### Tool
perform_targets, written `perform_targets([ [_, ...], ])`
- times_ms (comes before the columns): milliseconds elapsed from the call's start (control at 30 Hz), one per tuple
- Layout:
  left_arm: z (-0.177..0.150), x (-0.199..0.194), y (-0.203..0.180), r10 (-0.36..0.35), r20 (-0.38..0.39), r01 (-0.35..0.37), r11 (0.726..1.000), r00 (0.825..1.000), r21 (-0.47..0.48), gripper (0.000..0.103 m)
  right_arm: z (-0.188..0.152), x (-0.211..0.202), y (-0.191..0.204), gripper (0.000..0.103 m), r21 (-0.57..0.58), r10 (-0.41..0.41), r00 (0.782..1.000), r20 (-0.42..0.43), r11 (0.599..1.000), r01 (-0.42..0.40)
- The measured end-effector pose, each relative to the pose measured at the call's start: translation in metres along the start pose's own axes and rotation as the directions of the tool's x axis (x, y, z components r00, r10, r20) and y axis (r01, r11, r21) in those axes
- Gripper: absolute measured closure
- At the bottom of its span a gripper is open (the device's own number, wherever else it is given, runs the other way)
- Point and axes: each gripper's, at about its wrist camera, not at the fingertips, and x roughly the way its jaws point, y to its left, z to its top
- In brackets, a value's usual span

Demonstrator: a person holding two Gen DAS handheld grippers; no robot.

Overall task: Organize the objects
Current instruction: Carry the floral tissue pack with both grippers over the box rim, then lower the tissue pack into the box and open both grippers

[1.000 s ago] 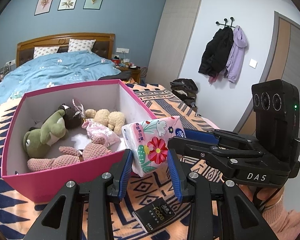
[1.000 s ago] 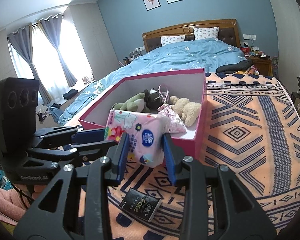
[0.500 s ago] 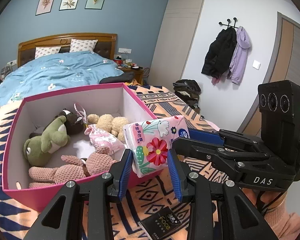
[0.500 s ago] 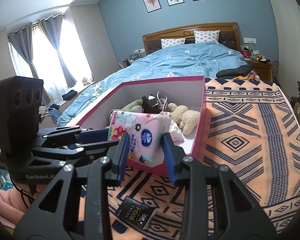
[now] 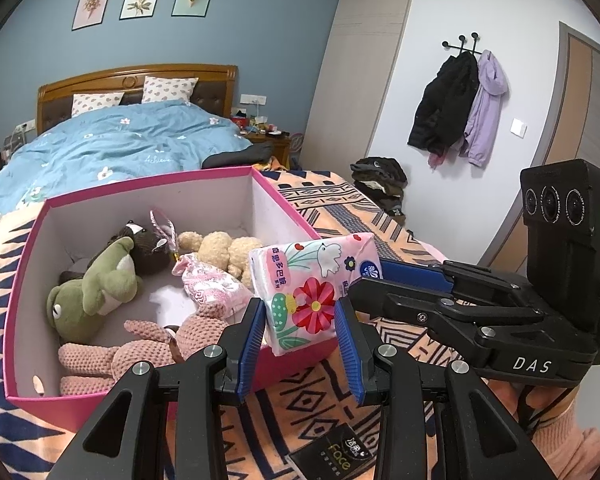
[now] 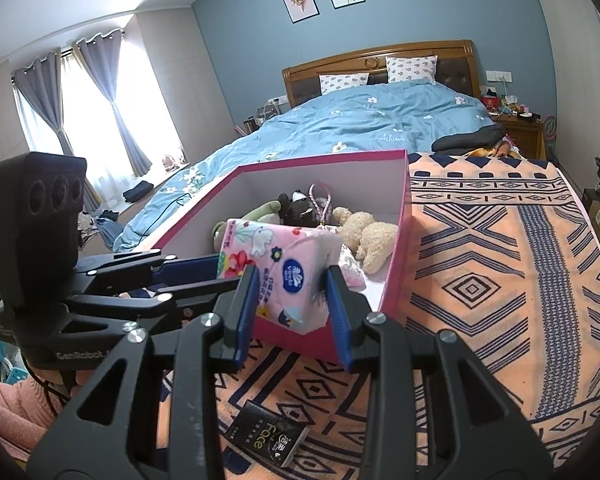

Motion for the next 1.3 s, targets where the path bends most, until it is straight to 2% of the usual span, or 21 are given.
perform_targets([
  [1300,0.007,0.032,0.018,-0.002,-0.074,-0.002,0.999,0.997,-0.053,0.068,0.006,0.020,-0.013,0.066,0.026,-0.012,0.999,-0.035,1.000,0.013],
])
